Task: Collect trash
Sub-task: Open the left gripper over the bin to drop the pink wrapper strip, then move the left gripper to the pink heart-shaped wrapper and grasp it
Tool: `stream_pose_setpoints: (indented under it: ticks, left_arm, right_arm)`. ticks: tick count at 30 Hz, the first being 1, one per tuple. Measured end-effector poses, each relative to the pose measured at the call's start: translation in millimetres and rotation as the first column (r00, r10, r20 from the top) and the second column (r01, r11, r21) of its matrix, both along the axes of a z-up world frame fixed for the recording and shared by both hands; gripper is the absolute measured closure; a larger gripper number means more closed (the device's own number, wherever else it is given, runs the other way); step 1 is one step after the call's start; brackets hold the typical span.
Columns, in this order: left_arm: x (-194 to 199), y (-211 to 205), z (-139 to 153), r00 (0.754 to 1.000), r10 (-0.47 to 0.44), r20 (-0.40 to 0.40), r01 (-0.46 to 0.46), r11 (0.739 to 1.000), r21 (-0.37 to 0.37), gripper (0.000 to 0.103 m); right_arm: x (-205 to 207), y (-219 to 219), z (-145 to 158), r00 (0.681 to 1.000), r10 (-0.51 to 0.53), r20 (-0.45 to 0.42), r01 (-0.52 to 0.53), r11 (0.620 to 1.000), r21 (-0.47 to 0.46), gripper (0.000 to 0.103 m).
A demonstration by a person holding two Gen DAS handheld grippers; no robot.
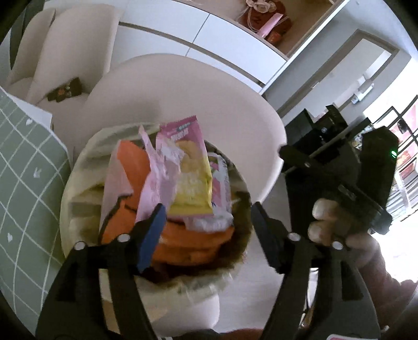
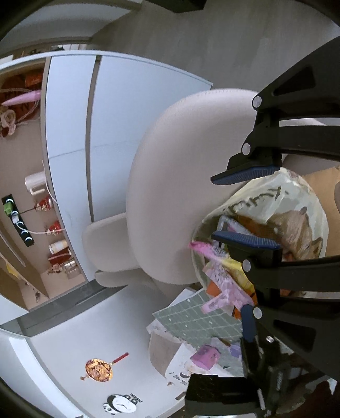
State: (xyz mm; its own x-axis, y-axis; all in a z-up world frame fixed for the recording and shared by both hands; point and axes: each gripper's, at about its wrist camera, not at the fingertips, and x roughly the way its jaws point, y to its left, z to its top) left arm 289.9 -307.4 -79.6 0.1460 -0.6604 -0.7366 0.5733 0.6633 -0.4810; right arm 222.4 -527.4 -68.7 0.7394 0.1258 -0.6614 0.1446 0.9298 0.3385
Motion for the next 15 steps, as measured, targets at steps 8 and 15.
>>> stream_pose_setpoints:
  ticks: [8,15]
  left_arm:
    - [-17,48,13,0.995,0.081,0.063,-0.079,0.996,-0.033,0.037]
    - [-16,118,20,0.971,0.207,0.116,-0.202,0.978,-0.055,0.037]
  right_arm:
    - [8,26,5,0.998,0.046,0.03,-0.047,0.999,0.016,0.067]
    - [21,61,9,0.995,0.092,0.043,-0.093,0.995,0.022,0.067]
